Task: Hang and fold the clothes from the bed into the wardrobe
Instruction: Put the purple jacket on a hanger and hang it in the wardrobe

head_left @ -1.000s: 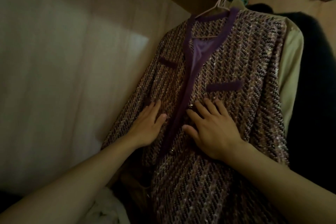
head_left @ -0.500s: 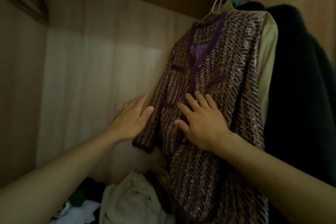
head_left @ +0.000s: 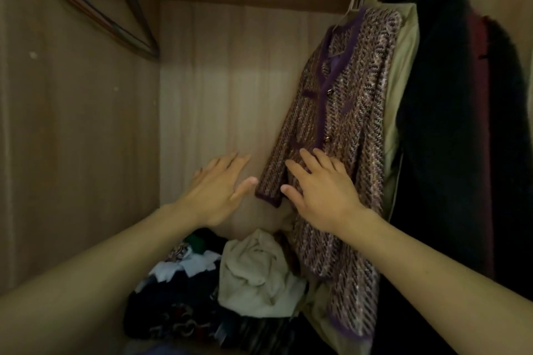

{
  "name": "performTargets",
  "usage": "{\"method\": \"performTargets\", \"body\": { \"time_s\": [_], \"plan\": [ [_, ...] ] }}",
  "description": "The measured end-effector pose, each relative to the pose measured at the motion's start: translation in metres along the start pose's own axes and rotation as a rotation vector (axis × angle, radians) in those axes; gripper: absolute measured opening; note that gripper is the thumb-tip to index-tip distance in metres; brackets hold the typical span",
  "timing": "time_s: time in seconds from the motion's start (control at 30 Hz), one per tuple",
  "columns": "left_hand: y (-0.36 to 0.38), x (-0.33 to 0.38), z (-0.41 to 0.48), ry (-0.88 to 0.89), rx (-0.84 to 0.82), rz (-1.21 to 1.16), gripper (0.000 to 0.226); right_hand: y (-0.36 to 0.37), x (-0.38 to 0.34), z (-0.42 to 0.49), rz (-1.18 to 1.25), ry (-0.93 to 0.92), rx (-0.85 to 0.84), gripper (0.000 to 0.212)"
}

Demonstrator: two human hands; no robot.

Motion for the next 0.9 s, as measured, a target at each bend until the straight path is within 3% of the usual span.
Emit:
{"method": "performTargets", "body": {
  "time_s": [0.23,0.5,0.67,0.8,0.9],
  "plan": [
    [-0.059,0.003,-0.066,0.016,0.051,0.085,0.073,-0.051,-0.032,-0.032,-0.005,0.029,0.046,0.062],
    [-0.047,0.003,-0.146,0.088,-0.077,-0.123,0.073,-0.073,-0.083,-0.099,-0.024,0.113,-0.116,0.062],
    [-0.046,0.033,-0.167,0.138,-0.147,-0.169,0.079,-0.104,-0.096,-0.149,-0.077,0.138,-0.149,0.064],
    [-0.070,0.068,-0.179,0.187,-0.121,-0.279,0.084,-0.136,-0.089,-0.186,-0.068,0.194,-0.139,0.063],
    [-0.084,0.101,-0.199,0.233,-0.100,-0.230,0.081,-0.159,-0.080,-0.216,-0.089,0.216,-0.133,0.063]
  ]
}}
Point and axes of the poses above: each hand's wrist, its own z-axis towards the middle knuckle, its own y-axis out of the palm, x = y × z, the point moved 9 cm from there along z, towards the middle knuckle, and after that the axes turned 9 degrees about -y, right-handed, at the moved point
